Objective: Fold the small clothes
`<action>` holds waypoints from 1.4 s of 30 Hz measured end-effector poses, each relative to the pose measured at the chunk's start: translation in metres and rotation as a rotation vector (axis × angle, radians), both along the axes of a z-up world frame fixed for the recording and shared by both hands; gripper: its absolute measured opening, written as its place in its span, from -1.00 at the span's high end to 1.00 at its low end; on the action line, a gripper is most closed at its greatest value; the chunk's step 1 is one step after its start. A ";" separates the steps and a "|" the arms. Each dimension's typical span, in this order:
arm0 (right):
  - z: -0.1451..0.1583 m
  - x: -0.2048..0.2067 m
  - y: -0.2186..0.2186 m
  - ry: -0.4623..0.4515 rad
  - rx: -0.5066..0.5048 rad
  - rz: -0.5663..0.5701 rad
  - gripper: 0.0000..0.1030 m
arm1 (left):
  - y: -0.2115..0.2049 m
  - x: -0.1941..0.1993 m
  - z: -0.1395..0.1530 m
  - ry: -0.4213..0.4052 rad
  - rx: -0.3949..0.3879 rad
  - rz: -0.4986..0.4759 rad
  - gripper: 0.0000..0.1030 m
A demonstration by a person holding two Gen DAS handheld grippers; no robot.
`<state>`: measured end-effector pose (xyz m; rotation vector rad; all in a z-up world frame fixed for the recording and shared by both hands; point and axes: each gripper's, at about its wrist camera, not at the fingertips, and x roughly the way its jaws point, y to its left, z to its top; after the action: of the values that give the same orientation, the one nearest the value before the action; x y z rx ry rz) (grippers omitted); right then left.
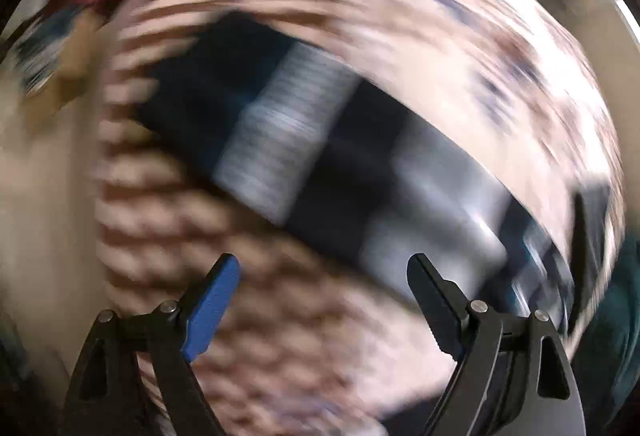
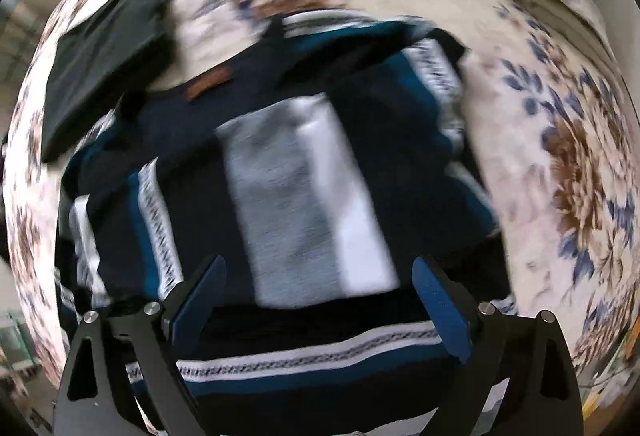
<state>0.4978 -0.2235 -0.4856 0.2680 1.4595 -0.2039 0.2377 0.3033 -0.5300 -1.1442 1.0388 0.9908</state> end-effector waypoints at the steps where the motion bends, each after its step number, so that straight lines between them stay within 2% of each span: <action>1: 0.000 -0.002 0.014 0.001 -0.015 0.024 -0.86 | 0.018 -0.016 -0.009 -0.007 -0.014 0.068 -0.63; 3: -0.004 -0.003 0.039 0.016 -0.031 0.063 -0.87 | 0.043 -0.038 -0.025 -0.031 -0.055 0.176 -0.63; 5: -0.009 -0.008 0.062 0.039 -0.041 0.085 -0.87 | 0.056 -0.046 -0.034 -0.086 -0.082 0.242 -0.60; 6: -0.011 -0.011 0.075 0.050 -0.037 0.092 -0.87 | 0.061 -0.047 -0.034 -0.100 -0.069 0.257 -0.43; 7: -0.014 -0.010 0.084 0.056 -0.033 0.095 -0.86 | 0.063 -0.045 -0.031 -0.107 -0.039 0.258 -0.24; 9: -0.017 -0.014 0.102 0.061 -0.027 0.095 -0.87 | 0.066 -0.035 -0.020 -0.080 0.047 0.224 0.82; 13: -0.023 -0.016 0.119 0.071 -0.075 0.052 -0.86 | 0.066 -0.011 0.011 -0.108 0.179 0.127 0.88; 17: -0.028 -0.014 0.115 0.065 -0.093 0.022 -0.86 | 0.051 0.030 0.064 -0.157 0.339 -0.087 0.88; 20: -0.028 -0.014 0.099 0.060 -0.013 -0.016 -0.86 | 0.018 0.081 0.113 -0.201 0.452 -0.281 0.88; 24: -0.028 -0.009 0.071 0.070 0.097 -0.034 -0.86 | -0.061 0.161 0.165 -0.310 0.527 -0.545 0.88; 27: -0.020 -0.007 0.041 0.062 0.140 -0.033 -0.86 | -0.143 0.223 0.179 -0.398 0.494 -0.741 0.88; 31: -0.011 -0.005 -0.011 0.048 0.159 -0.071 -0.86 | -0.263 0.286 0.166 -0.489 0.332 -0.934 0.88; 33: -0.009 -0.004 -0.041 0.053 0.194 -0.088 -0.86 | -0.311 0.305 0.155 -0.499 0.278 -1.007 0.88; 35: -0.009 -0.003 -0.075 0.070 0.213 -0.129 -0.86 | -0.354 0.315 0.140 -0.495 0.228 -1.069 0.87; 37: -0.008 -0.002 -0.097 0.074 0.221 -0.146 -0.87 | -0.387 0.324 0.119 -0.454 0.189 -1.124 0.87; 39: -0.008 -0.002 -0.116 0.069 0.217 -0.145 -0.86 | -0.403 0.327 0.100 -0.419 0.152 -1.152 0.84; 40: -0.008 -0.002 -0.127 0.067 0.212 -0.139 -0.87 | -0.408 0.329 0.086 -0.400 0.104 -1.172 0.83; 41: -0.007 -0.002 -0.137 0.067 0.212 -0.133 -0.87 | -0.412 0.332 0.076 -0.373 0.063 -1.184 0.76; 42: -0.007 -0.001 -0.144 0.065 0.219 -0.131 -0.87 | -0.414 0.332 0.067 -0.339 0.027 -1.192 0.46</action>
<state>0.4963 -0.3676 -0.4928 0.5401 1.5311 -0.1602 0.5702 -0.1110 -0.4634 -0.4533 1.1541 -0.1352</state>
